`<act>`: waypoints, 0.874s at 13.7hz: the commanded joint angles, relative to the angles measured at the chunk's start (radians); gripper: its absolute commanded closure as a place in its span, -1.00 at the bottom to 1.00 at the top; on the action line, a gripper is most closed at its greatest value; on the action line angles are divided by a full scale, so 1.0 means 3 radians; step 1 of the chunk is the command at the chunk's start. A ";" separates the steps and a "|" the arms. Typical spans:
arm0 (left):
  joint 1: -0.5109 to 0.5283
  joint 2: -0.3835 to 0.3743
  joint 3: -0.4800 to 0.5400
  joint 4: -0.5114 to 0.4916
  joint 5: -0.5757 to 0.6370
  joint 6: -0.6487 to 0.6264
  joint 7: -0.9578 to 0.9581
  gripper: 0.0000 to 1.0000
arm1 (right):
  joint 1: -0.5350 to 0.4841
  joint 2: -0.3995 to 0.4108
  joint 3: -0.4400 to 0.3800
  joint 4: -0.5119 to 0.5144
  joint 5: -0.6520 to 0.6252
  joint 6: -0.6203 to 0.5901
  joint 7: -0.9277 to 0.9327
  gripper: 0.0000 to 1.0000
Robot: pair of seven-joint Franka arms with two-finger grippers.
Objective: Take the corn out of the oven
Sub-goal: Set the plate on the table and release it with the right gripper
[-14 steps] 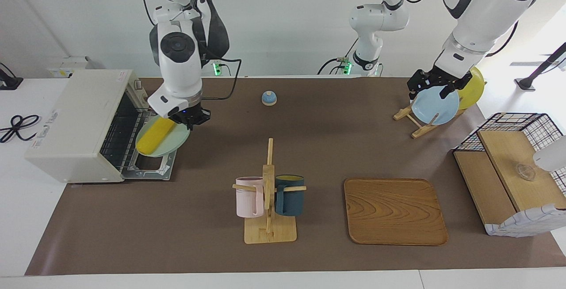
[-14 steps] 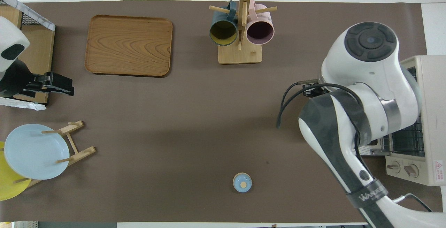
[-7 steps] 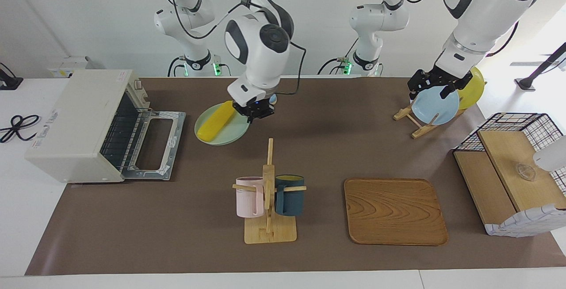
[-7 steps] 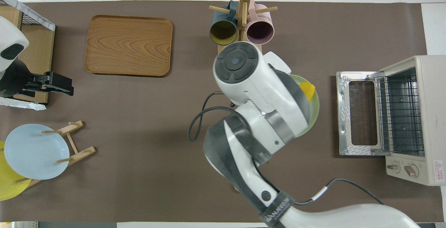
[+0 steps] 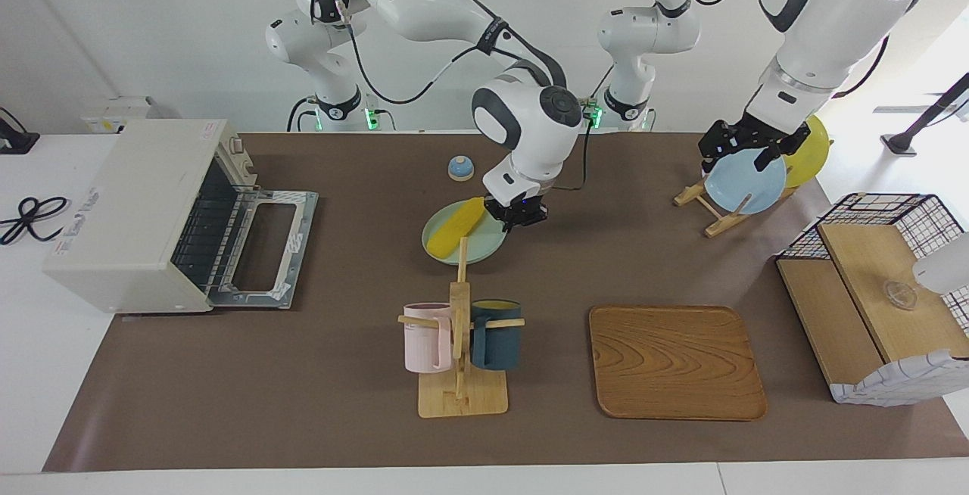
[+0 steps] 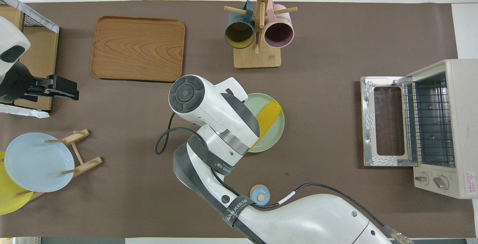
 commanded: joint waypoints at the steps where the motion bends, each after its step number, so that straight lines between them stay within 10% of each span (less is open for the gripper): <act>1: 0.0041 -0.0075 -0.0013 -0.0116 -0.0034 0.0109 0.0027 -1.00 | -0.0110 -0.0184 0.0039 -0.0458 0.0230 0.0497 0.0030 1.00; 6: 0.0036 -0.0075 -0.0013 -0.0131 -0.0034 0.0150 0.0033 -1.00 | -0.0140 -0.0189 0.0034 -0.0404 0.0369 0.0702 -0.0036 0.00; 12: -0.0081 -0.0070 -0.0049 -0.0254 -0.0044 0.0343 0.0125 -1.00 | -0.0380 -0.0648 -0.0012 -0.0637 -0.0178 -0.0165 -0.0405 0.44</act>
